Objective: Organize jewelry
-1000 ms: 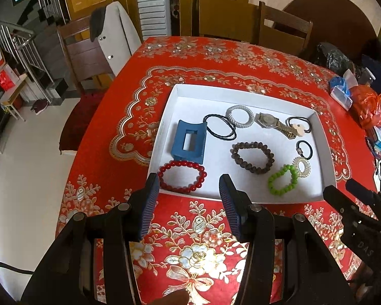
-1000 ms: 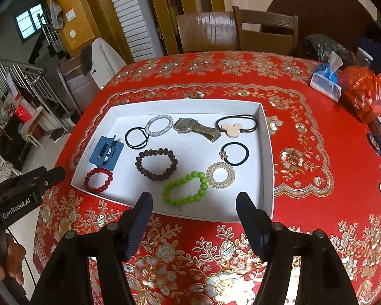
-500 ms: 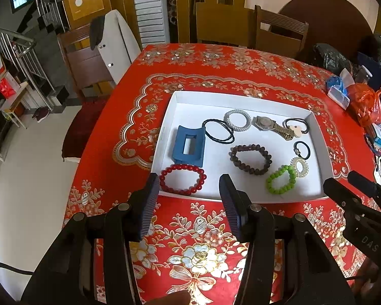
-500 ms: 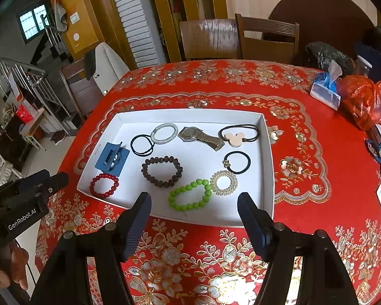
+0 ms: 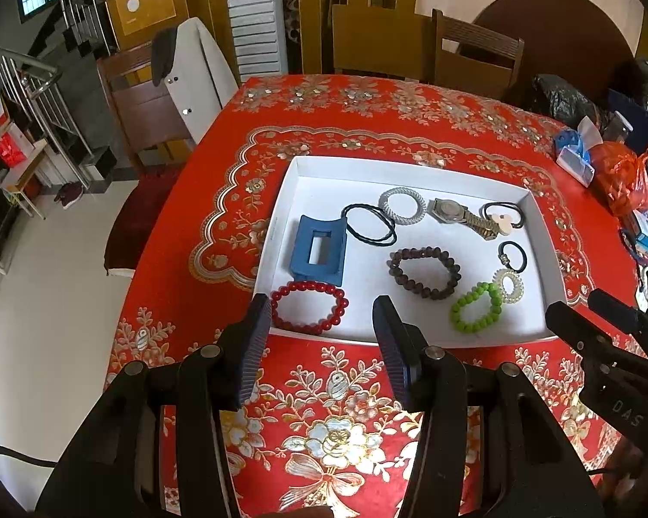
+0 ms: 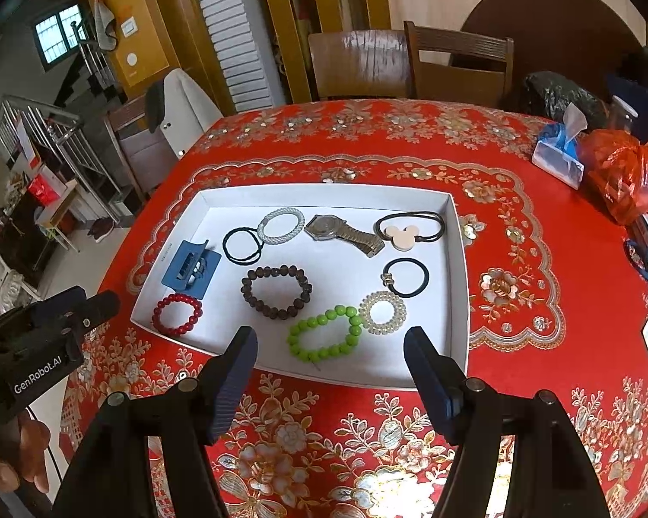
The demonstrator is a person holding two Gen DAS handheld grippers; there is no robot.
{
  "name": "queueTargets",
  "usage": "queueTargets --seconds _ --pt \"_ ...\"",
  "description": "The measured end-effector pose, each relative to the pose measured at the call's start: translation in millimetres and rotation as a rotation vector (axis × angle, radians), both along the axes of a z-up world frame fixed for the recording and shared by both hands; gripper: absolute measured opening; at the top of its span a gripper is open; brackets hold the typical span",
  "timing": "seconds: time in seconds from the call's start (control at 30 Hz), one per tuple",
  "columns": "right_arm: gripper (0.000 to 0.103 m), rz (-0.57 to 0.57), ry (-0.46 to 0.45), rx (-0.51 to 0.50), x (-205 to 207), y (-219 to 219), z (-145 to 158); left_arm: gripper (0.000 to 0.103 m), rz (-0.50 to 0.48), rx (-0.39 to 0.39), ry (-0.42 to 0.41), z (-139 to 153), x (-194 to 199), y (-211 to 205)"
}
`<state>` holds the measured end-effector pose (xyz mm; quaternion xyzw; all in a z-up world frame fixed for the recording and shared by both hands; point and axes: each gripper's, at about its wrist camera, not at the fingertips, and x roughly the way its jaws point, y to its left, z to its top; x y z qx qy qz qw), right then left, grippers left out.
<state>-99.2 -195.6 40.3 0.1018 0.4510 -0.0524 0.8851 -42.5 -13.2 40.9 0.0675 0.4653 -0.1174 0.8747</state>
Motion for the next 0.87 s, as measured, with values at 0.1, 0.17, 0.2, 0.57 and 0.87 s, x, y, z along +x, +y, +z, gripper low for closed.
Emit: queueTargets --seconds 0.1,0.17,0.2,0.57,0.87 --pt "0.068 0.000 0.002 -0.002 0.0 -1.0 -0.6 0.048 0.000 0.000 0.002 -0.2 0.1 -0.4" --pt "0.068 0.000 0.003 0.001 -0.1 -1.9 -1.0 0.048 -0.002 0.002 0.001 0.1 -0.1 -0.5" --pt "0.068 0.000 0.005 -0.001 -0.2 -1.8 -1.2 0.048 -0.003 0.003 0.001 0.0 0.0 -0.7" --pt "0.068 0.010 0.012 -0.002 1.1 -2.1 -2.6 0.048 -0.009 0.012 0.002 -2.7 -2.2 -4.9" --pt "0.068 -0.001 0.009 0.017 -2.3 -16.9 -7.0 0.048 -0.041 0.002 -0.003 -7.0 -2.6 -10.1"
